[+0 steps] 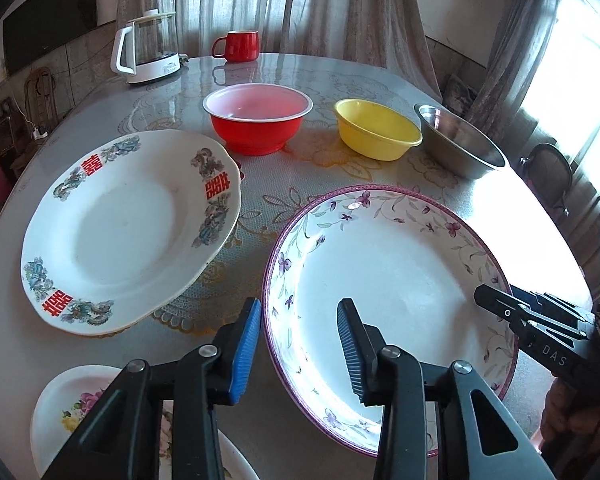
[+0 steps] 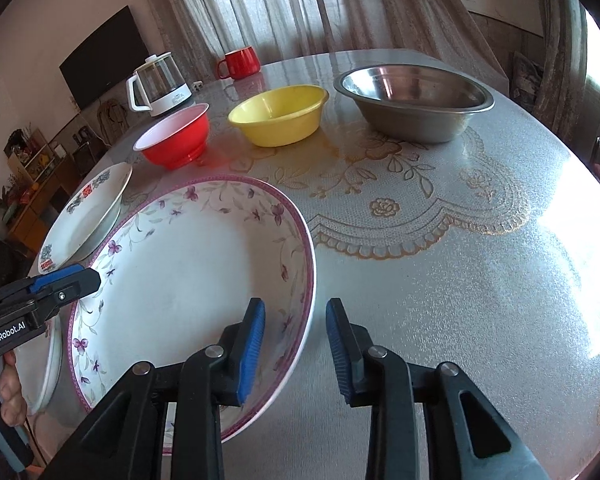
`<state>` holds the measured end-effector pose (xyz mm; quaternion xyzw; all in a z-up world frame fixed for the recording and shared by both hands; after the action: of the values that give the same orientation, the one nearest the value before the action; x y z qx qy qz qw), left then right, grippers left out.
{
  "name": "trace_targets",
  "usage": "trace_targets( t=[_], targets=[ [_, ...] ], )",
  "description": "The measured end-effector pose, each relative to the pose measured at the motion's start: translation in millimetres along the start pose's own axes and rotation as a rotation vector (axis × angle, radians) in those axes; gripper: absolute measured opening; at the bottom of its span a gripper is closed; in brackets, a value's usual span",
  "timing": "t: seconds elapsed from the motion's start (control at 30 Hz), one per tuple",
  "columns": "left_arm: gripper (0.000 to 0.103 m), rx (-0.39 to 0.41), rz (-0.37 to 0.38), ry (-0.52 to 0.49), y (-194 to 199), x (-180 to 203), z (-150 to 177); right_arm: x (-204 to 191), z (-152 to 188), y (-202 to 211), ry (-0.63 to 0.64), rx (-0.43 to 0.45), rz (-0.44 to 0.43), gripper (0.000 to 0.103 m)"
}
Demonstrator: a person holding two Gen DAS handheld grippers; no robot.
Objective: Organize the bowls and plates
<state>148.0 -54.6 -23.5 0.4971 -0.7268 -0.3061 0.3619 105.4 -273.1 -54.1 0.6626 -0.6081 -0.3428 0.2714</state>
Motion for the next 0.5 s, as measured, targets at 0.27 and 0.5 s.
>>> trace_targets(
  t=[0.27, 0.5],
  targets=[
    [0.033, -0.022, 0.064, -0.072, -1, -9, -3, -1, -2, -2, 0.035, -0.006, -0.015, 0.026],
    [0.03, -0.072, 0.06, -0.109, -13, -8, -7, 0, -4, -4, 0.045, -0.004, -0.028, 0.026]
  ],
)
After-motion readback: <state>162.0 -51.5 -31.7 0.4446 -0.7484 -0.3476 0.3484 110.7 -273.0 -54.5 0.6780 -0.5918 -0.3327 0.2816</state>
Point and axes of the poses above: each gripper's, at about its wrist camera, not at the fingertips, and y roughly against the way its jaws point, x to its right, z to its underside, the point moved 1 cm from there along -y, roughly the way its jaws point, and after that the axes turned 9 degrees about y, right-handed, at the moved point
